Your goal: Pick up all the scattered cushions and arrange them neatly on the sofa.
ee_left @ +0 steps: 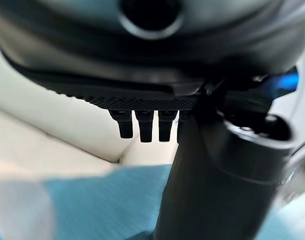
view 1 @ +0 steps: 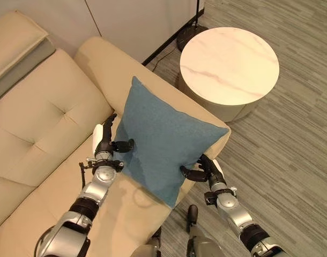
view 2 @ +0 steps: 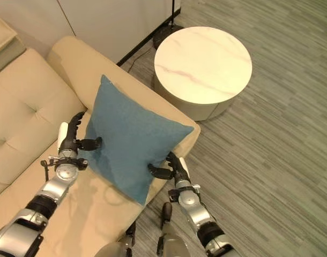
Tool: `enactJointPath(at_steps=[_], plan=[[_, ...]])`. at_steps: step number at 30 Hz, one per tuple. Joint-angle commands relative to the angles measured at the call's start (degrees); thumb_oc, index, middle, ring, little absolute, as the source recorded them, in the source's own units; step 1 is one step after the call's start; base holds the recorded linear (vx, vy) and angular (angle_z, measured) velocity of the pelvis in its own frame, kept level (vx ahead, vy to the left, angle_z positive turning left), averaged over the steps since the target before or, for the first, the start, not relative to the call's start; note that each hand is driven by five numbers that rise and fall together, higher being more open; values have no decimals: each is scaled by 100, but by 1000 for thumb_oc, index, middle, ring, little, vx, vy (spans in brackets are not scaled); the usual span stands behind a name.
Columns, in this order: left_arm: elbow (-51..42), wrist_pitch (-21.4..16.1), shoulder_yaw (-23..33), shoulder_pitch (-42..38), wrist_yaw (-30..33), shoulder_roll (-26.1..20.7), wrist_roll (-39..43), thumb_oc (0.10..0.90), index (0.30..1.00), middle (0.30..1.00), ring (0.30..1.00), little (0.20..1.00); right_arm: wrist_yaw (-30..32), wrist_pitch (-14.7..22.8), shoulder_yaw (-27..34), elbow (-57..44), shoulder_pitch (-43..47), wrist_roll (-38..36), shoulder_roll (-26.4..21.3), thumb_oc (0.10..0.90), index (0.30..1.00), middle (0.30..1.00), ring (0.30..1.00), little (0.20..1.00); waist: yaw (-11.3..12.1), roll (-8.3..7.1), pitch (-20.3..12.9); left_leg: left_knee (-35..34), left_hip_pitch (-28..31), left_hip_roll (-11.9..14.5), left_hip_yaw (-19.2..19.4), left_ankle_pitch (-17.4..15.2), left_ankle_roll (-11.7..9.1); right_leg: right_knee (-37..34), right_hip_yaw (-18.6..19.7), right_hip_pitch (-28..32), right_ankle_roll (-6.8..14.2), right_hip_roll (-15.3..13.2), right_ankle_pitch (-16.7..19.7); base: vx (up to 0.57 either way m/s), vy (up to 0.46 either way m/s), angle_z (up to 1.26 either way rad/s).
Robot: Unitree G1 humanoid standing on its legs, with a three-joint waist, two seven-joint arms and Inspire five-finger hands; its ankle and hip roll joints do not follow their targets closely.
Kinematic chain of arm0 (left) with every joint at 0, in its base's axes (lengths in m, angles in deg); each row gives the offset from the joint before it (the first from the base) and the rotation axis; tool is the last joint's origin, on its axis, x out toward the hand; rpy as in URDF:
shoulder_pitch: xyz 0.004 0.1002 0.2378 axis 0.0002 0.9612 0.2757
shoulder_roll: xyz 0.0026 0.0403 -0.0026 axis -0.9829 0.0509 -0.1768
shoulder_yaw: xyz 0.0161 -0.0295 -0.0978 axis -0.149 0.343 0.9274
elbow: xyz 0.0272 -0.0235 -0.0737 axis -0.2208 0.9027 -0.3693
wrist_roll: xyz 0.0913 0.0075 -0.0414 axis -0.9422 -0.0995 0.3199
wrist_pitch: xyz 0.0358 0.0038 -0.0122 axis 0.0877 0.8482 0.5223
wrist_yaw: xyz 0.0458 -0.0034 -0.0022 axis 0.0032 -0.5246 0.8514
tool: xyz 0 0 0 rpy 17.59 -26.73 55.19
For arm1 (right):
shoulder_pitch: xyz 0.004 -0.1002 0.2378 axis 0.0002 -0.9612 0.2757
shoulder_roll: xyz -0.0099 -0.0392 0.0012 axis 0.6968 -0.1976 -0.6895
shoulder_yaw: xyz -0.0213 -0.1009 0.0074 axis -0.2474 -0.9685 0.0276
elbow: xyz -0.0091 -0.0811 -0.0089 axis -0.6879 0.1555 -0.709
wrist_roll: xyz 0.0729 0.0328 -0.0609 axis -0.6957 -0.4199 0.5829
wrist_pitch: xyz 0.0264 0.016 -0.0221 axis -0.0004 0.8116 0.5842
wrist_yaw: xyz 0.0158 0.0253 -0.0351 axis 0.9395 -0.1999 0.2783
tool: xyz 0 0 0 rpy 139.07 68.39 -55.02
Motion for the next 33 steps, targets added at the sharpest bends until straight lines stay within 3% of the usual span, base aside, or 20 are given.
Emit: enactJointPath(at_steps=[1, 9, 14, 24, 25, 33], plan=[[195, -394, -17, -787, -74, -642, 282, 800, 900, 900, 900, 900, -62, 466, 4, -507, 282, 10, 236, 800, 900, 900, 900, 900, 9, -309, -123, -162, -371, -99, 90, 247, -146, 31, 273, 273, 842, -156, -379, -15, 38, -3], [1025, -431, -82, -1271, -673, -726, 1097, 800, 900, 900, 900, 900, -90, 458, 18, -580, 461, 30, 123, 800, 900, 900, 900, 900, -84, -467, 14, -162, -488, -79, 113, 258, -153, 31, 348, 112, 869, -147, -298, -10, 29, -10], [771, -567, -24, -942, -1354, -414, 1992, 800, 900, 900, 900, 900, -120, 373, 40, -579, 541, 82, 123, 800, 900, 900, 900, 900, -71, -478, 55, -162, -466, -100, 116, 231, -160, 31, 315, 145, 881, -179, -300, 0, 25, 0], [380, -523, -180, -585, -1916, -187, 2247, 800, 900, 900, 900, 900, -229, 272, 43, -566, 549, 146, 126, 800, 900, 900, 900, 900, -41, -462, 58, -162, -431, -112, 125, 220, -164, 31, 299, 186, 880, -197, -300, 0, 7, 0], [197, -536, -230, -507, -2028, -79, 2325, 400, 300, 300, 300, 300, -265, 242, 68, -548, 532, 163, 134, 800, 900, 900, 900, 900, -22, -467, 52, -162, -430, -119, 121, 211, -165, 31, 278, 195, 874, -203, -303, 0, 0, 0], [197, -536, -230, -507, -2028, -79, 2325, 400, 300, 300, 300, 300, -265, 242, 68, -548, 532, 163, 134, 800, 900, 900, 900, 900, -22, -467, 52, -162, -430, -119, 121, 211, -165, 31, 278, 195, 874, -203, -303, 0, 0, 2]])
